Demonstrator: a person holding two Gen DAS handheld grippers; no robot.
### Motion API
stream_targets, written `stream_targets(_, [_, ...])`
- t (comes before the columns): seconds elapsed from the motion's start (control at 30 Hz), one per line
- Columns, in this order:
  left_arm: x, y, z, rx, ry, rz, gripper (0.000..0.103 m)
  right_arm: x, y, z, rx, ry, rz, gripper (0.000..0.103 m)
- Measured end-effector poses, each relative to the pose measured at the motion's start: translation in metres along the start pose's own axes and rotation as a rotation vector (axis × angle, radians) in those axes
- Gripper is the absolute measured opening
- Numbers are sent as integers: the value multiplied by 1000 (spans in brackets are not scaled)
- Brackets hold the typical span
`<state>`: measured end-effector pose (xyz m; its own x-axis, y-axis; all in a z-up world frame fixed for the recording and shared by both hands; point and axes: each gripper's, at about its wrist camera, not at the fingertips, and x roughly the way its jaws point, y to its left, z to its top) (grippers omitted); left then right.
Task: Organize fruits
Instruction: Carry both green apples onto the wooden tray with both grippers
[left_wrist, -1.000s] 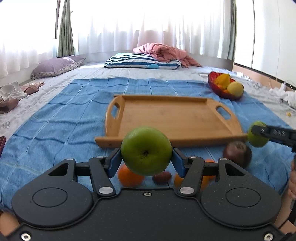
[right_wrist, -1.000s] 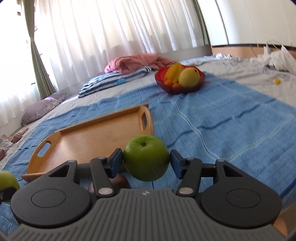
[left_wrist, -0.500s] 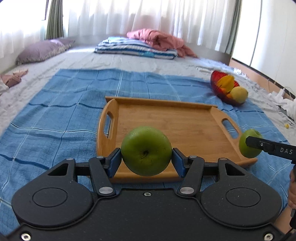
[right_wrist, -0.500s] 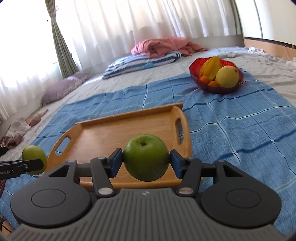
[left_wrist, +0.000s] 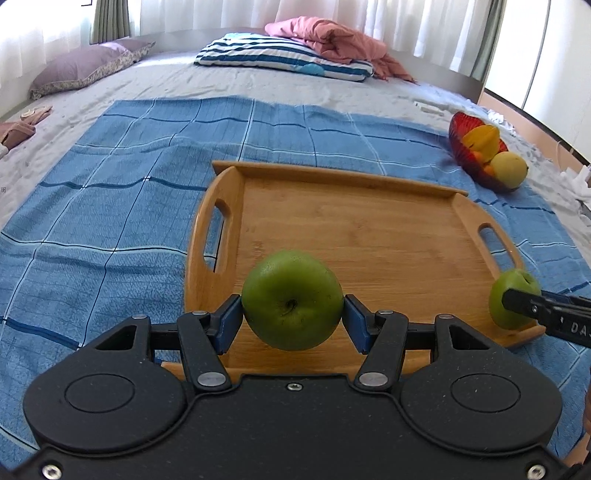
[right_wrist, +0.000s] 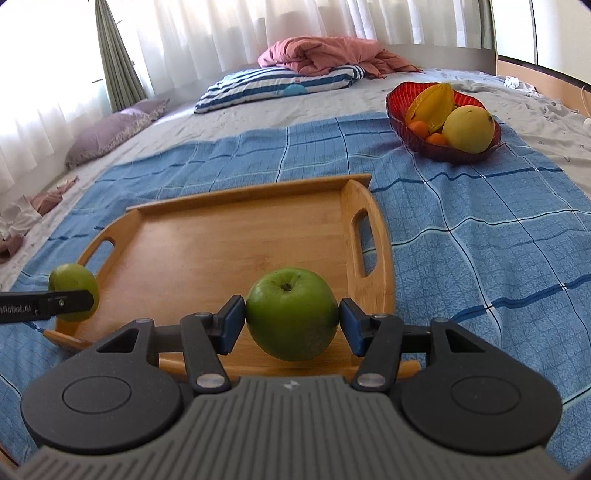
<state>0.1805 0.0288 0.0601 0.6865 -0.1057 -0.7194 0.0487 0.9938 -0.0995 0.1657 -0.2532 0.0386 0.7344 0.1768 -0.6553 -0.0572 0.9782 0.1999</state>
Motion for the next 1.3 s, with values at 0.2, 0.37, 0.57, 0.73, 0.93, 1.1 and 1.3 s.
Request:
stream_targets(0.2, [9, 1, -2, 0, 20, 1, 56, 3, -2, -1, 6, 5, -3, 59])
stream_targets(0.37, [14, 3, -5, -3, 34, 10, 57, 4, 0, 0, -5, 4, -4, 59])
stream_targets(0.57, [14, 0, -7, 7, 27, 17, 57, 4, 0, -1, -4, 3, -1, 59])
stream_targets(0.73, [14, -1, -7, 10, 24, 20, 57, 4, -2, -1, 5, 2, 3, 60])
stream_targets(0.93, [14, -2, -8, 13, 21, 18, 57, 4, -3, 0, 8, 3, 6, 60])
stream_targets(1.1, [13, -2, -9, 18, 18, 19, 57, 4, -4, 0, 17, 4, 9, 60])
stream_targets(1.3, [10, -4, -11, 41, -5, 37, 68, 4, -4, 0, 20, 4, 9, 60])
